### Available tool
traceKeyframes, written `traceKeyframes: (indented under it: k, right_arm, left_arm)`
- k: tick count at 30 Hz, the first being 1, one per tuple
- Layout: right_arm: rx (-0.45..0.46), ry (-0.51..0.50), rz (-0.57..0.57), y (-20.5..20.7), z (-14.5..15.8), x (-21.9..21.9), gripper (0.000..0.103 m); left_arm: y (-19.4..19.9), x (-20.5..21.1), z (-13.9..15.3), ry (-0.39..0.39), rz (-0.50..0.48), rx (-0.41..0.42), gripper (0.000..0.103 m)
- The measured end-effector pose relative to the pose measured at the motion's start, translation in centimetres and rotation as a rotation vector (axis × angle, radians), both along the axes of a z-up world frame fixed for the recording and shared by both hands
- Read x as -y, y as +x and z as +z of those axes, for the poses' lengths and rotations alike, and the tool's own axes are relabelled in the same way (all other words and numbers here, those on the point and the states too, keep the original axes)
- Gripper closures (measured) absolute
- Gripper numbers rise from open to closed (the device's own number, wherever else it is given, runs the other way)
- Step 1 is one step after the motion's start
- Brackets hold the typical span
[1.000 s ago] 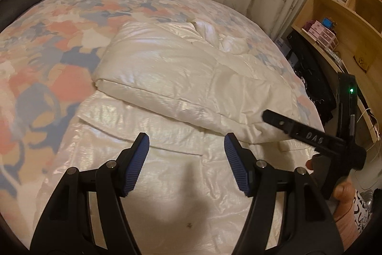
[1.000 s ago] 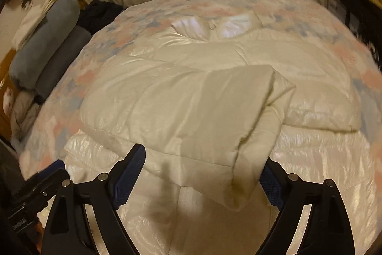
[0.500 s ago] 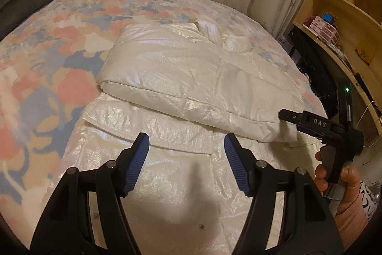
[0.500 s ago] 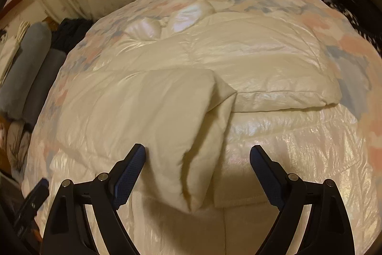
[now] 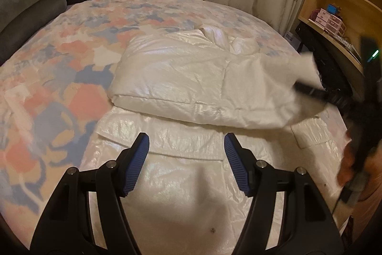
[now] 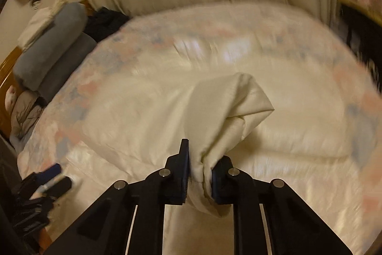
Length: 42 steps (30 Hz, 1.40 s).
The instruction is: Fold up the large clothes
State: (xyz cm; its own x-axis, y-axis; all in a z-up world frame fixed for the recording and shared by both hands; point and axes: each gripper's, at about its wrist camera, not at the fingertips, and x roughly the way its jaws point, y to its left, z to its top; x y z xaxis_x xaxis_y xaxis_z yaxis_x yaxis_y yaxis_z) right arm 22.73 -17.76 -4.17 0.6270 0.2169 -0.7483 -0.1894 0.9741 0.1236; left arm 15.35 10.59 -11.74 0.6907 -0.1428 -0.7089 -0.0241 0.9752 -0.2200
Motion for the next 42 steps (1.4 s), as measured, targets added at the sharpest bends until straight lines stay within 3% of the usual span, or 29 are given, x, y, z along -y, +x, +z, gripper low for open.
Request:
traceKeyframes:
  k: [5,9,14,17,18,20,21,23,25,29,32,38,42]
  right_arm:
    - [0.17,-0.046,0.043,1.6,5.6,-1.2,0.089]
    - [0.222,-0.066,0.034,4.8,6.8,-1.2,0.089]
    - [0.135,-0.105,-0.065,12.1,3.1,0.2,0.089]
    - [-0.046,-0.11,-0.168,16.5,-2.1,3.0,0.089]
    - [-0.157,-0.108,-0.212,17.6,-5.1,4.2,0.087]
    - [-0.241,-0.038,-0.222,18.0,-8.1,5.6,0.077]
    - [-0.234,-0.003,-0.222,17.7,-8.5,6.2,0.075]
    - [-0.196,0.015,-0.248,17.2,-7.8,7.1,0.054]
    - [-0.141,-0.004,-0.282,16.1,-6.7,7.9,0.049]
    - [-0.007,-0.018,-0.255,15.1,-2.7,6.8,0.049]
    - [0.027,0.015,-0.184,15.8,-0.9,4.2,0.05]
    - [0.004,-0.006,-0.109,21.8,-3.3,-2.9,0.056]
    - [-0.047,-0.072,-0.131,24.4,-6.5,-5.3,0.056]
  left_arm:
    - [0.9,-0.6,0.8,0.007,0.015,0.013,0.04]
    - [2.1,-0.9,1.2,0.022,0.031,0.021,0.04]
    - [4.3,-1.1,1.1,0.031,0.044,0.002,0.04]
    - [6.2,-1.4,0.6,0.037,0.046,-0.033,0.04]
    - [6.9,-1.4,0.4,0.042,0.044,-0.048,0.04]
    - [8.2,-1.6,-0.1,0.061,0.041,-0.078,0.04]
    - [8.9,-1.6,-0.3,0.071,0.04,-0.092,0.04]
    - [10.1,-1.5,-0.3,0.084,0.034,-0.108,0.04]
    - [11.2,-1.4,0.3,0.101,0.03,-0.098,0.04]
    - [14.2,-0.4,2.4,0.126,0.03,-0.038,0.04]
    - [17.4,1.1,3.4,0.137,0.038,-0.02,0.04]
    - [24.6,4.0,2.2,0.136,0.063,-0.005,0.04]
    - [28.9,4.4,-2.0,0.175,0.111,-0.089,0.04]
